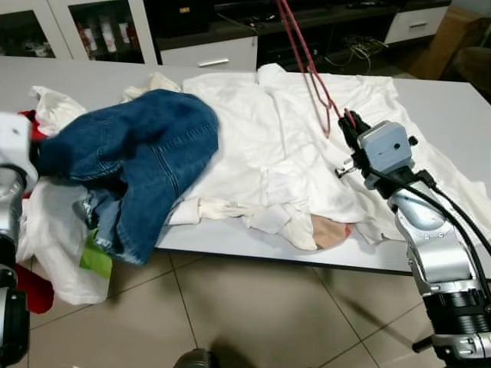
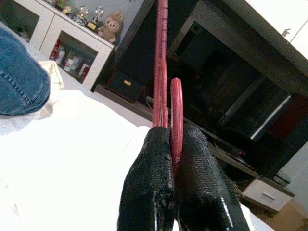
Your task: Hang hanger
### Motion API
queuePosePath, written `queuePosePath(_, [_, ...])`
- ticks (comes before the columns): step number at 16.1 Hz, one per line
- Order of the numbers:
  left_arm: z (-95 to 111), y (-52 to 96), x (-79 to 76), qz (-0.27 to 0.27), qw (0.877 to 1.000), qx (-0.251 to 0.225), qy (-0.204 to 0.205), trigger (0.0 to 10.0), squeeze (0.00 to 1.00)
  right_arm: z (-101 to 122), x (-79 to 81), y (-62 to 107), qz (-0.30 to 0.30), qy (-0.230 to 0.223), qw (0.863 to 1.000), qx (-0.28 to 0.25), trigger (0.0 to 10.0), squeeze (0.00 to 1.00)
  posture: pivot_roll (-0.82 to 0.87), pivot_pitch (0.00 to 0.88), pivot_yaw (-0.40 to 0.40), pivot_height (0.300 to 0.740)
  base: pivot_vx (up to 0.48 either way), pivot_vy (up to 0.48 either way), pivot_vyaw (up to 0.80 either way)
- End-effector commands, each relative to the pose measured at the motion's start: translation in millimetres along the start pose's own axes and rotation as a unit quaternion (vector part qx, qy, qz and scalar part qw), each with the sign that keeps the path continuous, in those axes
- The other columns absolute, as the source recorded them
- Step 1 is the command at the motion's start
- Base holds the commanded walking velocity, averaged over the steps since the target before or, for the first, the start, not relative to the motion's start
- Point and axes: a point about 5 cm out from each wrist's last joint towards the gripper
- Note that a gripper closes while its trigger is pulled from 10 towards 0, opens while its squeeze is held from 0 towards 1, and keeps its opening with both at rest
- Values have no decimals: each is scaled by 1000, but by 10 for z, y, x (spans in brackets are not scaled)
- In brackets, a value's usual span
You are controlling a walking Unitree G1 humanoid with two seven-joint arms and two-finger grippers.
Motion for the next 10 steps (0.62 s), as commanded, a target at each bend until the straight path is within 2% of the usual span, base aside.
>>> queuePosePath(1, [-309,24,-71,-27,994,80,-64,0,0,37,-48,14,-10,7,1000,-8,10000,0,95,13,35,740,0,0,0])
queuePosePath(2, [-446,40,-159,-53,989,112,-87,4039,0,36,-51,21,-11,7,1000,-7,10000,0,95,13,35,740,0,0,0])
queuePosePath(3, [-470,33,-189,-43,987,115,-100,10000,0,33,-50,23,-11,7,1000,-7,10000,0,95,13,35,740,0,0,0])
queuePosePath(10, [-449,23,-192,-34,988,110,-103,10000,0,32,-49,22,-10,8,1000,-6,10000,0,95,13,35,740,0,0,0])
Point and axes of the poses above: a point about 5 cm out from each wrist's last joint towards the gripper, its own y axis pointing back from the gripper into the wrist, its own z axis along the axis of the wrist's last joint, x = y × z, and after that the axes turned 11 degrees about y, right-handed
